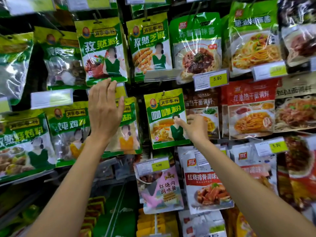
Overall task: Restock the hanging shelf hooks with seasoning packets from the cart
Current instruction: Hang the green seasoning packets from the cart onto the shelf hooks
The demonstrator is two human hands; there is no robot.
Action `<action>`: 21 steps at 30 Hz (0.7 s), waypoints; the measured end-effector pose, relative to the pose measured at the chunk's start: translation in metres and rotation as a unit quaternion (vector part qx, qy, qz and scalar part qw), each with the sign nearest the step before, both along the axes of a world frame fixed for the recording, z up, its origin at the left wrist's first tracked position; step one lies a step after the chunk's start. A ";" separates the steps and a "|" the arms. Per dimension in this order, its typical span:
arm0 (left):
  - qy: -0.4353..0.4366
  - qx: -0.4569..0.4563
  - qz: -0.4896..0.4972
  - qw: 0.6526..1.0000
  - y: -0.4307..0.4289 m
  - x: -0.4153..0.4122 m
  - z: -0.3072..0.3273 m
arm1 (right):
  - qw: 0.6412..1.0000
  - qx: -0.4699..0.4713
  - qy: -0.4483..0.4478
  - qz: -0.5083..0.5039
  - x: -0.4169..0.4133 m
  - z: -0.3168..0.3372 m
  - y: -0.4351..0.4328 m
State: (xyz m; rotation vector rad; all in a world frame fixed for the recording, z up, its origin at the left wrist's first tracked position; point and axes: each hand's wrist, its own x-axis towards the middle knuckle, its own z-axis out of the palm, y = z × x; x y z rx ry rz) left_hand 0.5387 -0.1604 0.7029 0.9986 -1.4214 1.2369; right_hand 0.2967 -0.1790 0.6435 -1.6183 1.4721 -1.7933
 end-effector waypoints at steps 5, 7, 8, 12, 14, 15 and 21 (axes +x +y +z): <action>-0.009 0.004 -0.082 0.997 0.016 -0.047 -0.043 | 0.998 -0.047 0.026 -0.044 -0.042 -0.025 0.037; -0.006 0.058 -0.165 0.985 0.026 -0.086 -0.078 | 0.997 -0.060 0.021 -0.051 -0.068 -0.045 0.062; 0.002 0.102 -0.209 0.973 0.032 -0.109 -0.098 | 0.997 -0.057 0.016 -0.054 -0.081 -0.060 0.075; 0.084 0.338 -0.380 0.857 0.063 -0.204 -0.189 | 0.996 0.001 -0.023 -0.086 -0.138 -0.138 0.134; 0.110 0.437 -0.430 0.782 0.082 -0.249 -0.237 | 0.992 0.048 -0.041 -0.113 -0.167 -0.184 0.164; 0.115 0.480 -0.449 0.745 0.090 -0.270 -0.261 | 0.986 0.082 -0.049 -0.136 -0.182 -0.210 0.178; 0.018 0.660 -0.459 0.595 0.121 -0.374 -0.391 | 0.919 0.259 -0.106 -0.277 -0.255 -0.355 0.262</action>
